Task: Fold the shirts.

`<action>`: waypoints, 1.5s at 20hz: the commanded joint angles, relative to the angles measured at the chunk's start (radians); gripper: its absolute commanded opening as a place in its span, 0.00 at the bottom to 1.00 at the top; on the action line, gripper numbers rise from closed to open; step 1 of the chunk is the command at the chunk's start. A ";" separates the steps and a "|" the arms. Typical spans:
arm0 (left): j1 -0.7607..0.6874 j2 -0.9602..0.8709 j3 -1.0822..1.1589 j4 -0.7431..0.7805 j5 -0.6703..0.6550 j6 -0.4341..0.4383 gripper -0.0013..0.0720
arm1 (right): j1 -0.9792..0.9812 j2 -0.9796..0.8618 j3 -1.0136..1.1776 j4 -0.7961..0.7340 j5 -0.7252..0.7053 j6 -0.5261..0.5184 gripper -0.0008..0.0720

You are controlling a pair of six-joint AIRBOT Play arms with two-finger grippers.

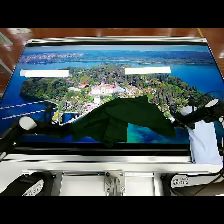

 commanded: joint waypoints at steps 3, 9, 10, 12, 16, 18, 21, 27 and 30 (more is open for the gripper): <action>0.099 0.053 0.452 0.171 -0.058 0.005 0.07 | 0.001 0.218 0.154 0.250 0.028 -0.143 0.09; 0.144 0.062 1.242 0.260 -0.039 0.004 0.07 | 0.001 0.583 0.483 0.393 -0.167 -0.177 0.09; 0.155 0.062 1.337 0.283 -0.042 0.004 0.07 | 0.000 0.643 0.518 0.369 -0.225 -0.174 0.09; 0.173 0.063 1.482 0.309 -0.076 0.004 0.07 | 0.000 0.742 0.553 0.296 -0.296 -0.117 0.09; 0.175 0.116 1.493 0.383 -0.087 0.004 0.07 | 0.000 0.872 0.555 0.208 -0.207 0.002 0.09; 0.175 0.127 1.471 0.466 -0.117 0.005 0.07 | 0.000 0.908 0.555 0.152 -0.090 0.032 0.09; 0.175 0.126 1.401 0.546 -0.191 0.006 0.07 | 0.001 0.916 0.555 0.059 0.147 0.097 0.09; 0.175 0.040 1.193 0.533 -0.189 0.046 0.07 | 0.103 0.888 0.332 -0.121 0.467 0.195 0.09; 0.175 -0.077 1.096 0.431 -0.185 0.046 0.07 | 0.106 0.888 0.065 -0.132 0.386 0.203 0.09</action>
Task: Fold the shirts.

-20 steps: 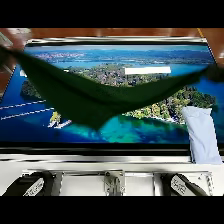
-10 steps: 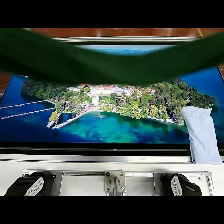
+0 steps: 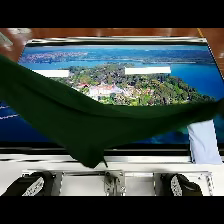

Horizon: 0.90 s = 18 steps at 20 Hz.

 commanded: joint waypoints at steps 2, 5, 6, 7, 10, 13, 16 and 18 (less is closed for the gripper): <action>-0.003 -0.197 -0.136 -0.154 0.041 0.005 0.07 | 0.018 -0.010 -0.361 -0.048 -0.184 0.043 0.09; -0.048 -0.393 -0.153 -0.215 0.129 0.005 0.07 | 0.018 -0.107 -0.491 -0.013 -0.461 0.085 0.09; -0.072 -0.461 -0.153 -0.214 0.160 0.005 0.07 | 0.018 -0.164 -0.503 0.023 -0.539 0.087 0.09; -0.095 -0.526 -0.153 -0.214 0.181 0.003 0.07 | 0.018 -0.229 -0.502 0.072 -0.605 0.087 0.09; -0.135 -0.678 -0.153 -0.214 0.157 -0.095 0.07 | 0.018 -0.396 -0.502 0.225 -0.751 0.034 0.09; -0.147 -0.752 -0.153 -0.216 0.050 -0.142 0.10 | 0.018 -0.507 -0.502 0.307 -0.782 -0.015 0.09; -0.109 -0.741 -0.131 -0.237 -0.136 -0.051 1.00 | 0.017 -0.524 -0.500 0.300 -0.764 -0.088 0.09; -0.040 -0.707 -0.118 -0.248 -0.314 0.025 1.00 | 0.017 -0.507 -0.499 0.277 -0.736 -0.103 0.09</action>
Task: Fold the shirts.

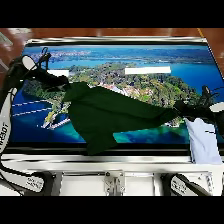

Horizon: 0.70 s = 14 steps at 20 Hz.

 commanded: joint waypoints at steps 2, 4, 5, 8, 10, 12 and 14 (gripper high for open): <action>0.143 0.076 -0.026 -0.070 -0.312 0.090 1.00 | 0.001 -0.001 -0.001 0.002 0.041 -0.057 0.09; 0.212 0.195 -0.192 -0.126 -0.278 0.129 1.00 | 0.001 -0.001 -0.001 0.000 0.082 -0.066 0.09; 0.237 0.267 -0.323 -0.127 -0.225 0.129 1.00 | 0.001 -0.001 -0.001 0.001 0.095 -0.069 0.09; 0.260 0.427 -0.729 -0.232 -0.030 0.130 1.00 | 0.001 -0.001 -0.001 0.002 0.106 -0.068 0.09; 0.237 0.461 -0.912 -0.426 0.117 0.198 0.97 | 0.001 -0.001 -0.001 0.002 0.106 -0.068 0.09; 0.179 0.438 -1.018 -0.512 0.253 0.206 0.85 | 0.001 -0.001 -0.001 0.002 0.106 -0.068 0.09; 0.110 0.391 -1.039 -0.551 0.286 0.235 0.85 | 0.001 -0.001 -0.001 0.002 0.114 -0.068 0.09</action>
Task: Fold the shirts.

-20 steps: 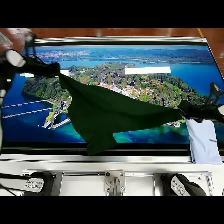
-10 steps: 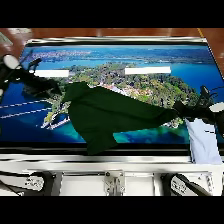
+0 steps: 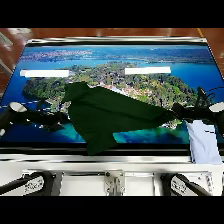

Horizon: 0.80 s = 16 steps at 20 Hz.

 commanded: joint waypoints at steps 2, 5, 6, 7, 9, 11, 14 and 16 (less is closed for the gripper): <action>-0.120 -0.051 -0.124 -0.158 0.160 0.062 0.85 | 0.001 0.001 0.000 0.000 0.010 -0.002 0.09; -0.152 -0.081 -0.124 -0.175 0.212 0.058 0.85 | 0.001 0.001 0.000 0.000 0.011 -0.003 0.09; -0.152 -0.087 -0.124 -0.185 0.224 0.058 0.85 | 0.001 0.001 0.000 0.000 0.010 -0.003 0.09; -0.152 -0.090 -0.124 -0.187 0.241 0.051 0.84 | 0.001 0.001 0.000 0.000 0.009 -0.003 0.09; -0.152 -0.101 -0.124 -0.188 0.274 0.034 0.83 | 0.001 0.001 0.000 0.000 0.009 -0.011 0.09; -0.152 -0.118 -0.124 -0.210 0.292 0.028 0.73 | 0.001 0.001 0.000 0.000 0.009 -0.014 0.09; -0.152 -0.133 -0.123 -0.249 0.302 0.040 0.28 | 0.001 0.001 0.000 0.000 0.010 -0.013 0.09; -0.152 -0.126 -0.105 -0.246 0.254 0.110 0.07 | 0.001 0.001 0.000 0.002 0.020 -0.014 0.09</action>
